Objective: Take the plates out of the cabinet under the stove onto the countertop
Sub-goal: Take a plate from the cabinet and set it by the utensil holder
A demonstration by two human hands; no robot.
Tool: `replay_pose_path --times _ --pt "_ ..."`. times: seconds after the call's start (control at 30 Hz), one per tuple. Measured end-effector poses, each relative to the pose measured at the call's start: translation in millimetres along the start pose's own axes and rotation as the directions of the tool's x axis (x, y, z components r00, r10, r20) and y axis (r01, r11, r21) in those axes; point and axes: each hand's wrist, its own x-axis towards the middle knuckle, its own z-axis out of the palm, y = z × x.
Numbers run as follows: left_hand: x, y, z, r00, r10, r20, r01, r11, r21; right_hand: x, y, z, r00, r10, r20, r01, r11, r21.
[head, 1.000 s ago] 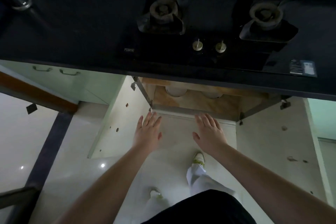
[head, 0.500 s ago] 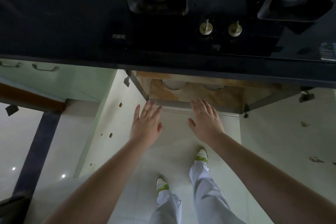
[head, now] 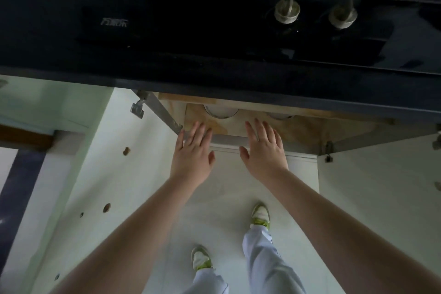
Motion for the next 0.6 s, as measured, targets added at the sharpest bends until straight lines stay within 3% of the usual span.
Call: replay_pose_path --times 0.3,0.43,0.6 --pt "83 -2 48 0.997 -0.015 -0.072 0.012 0.999 -0.041 80 8 50 0.994 -0.021 -0.106 0.017 0.999 -0.036" --pt "108 -5 71 0.976 -0.016 -0.218 0.005 0.999 -0.052 103 15 70 0.984 -0.040 -0.172 0.040 0.999 -0.006" --pt "127 -17 100 0.897 0.044 -0.439 -0.069 0.997 -0.040 114 19 92 0.904 -0.101 -0.416 0.104 0.994 -0.014"
